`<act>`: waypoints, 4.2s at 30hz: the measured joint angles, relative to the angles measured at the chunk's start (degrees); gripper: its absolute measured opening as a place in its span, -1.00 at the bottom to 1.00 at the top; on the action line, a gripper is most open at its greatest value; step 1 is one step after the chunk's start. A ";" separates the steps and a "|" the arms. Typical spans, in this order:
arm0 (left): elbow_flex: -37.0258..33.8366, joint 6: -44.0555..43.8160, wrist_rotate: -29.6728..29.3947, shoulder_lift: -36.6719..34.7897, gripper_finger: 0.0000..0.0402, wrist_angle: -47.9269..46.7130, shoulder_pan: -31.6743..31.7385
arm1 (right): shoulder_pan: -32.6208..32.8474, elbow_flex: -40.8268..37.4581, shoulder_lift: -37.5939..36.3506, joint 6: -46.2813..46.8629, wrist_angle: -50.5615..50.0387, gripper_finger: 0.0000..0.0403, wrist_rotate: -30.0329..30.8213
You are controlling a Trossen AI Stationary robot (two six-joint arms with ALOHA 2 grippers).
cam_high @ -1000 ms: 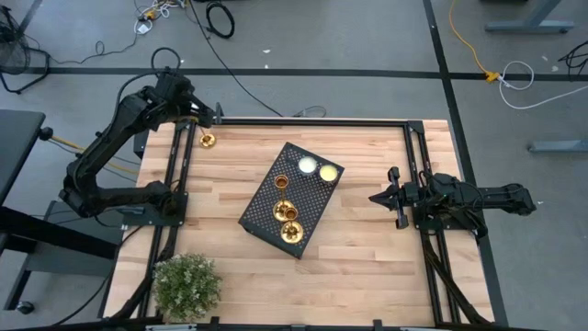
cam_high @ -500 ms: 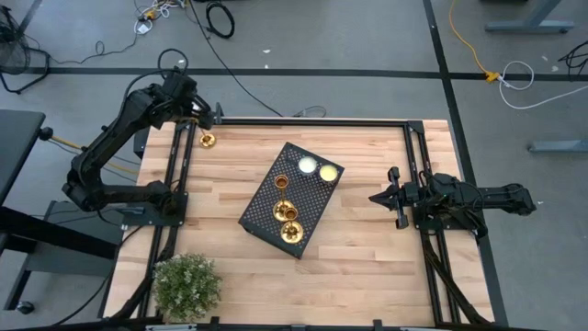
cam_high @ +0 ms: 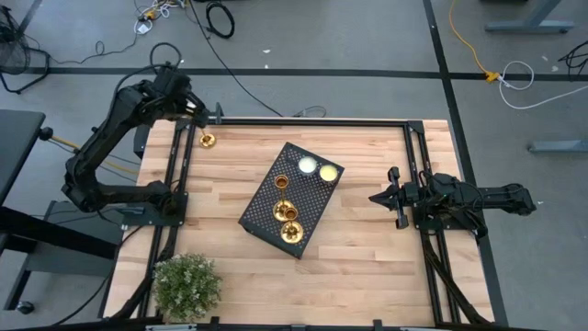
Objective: Stock candles on shelf
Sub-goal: Put the orange scented candle on the shelf
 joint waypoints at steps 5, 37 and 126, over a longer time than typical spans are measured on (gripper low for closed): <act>1.18 0.14 -0.55 0.11 0.89 -1.63 0.00 | -0.01 0.00 0.00 0.00 0.01 -0.97 0.00; 1.12 -3.53 -12.57 8.49 0.89 -5.29 -2.89 | 0.00 0.00 0.01 0.00 0.01 -0.97 0.00; 1.10 -8.88 -17.87 21.55 0.90 -5.56 -1.42 | -0.01 0.00 0.01 0.00 0.02 -0.97 -0.01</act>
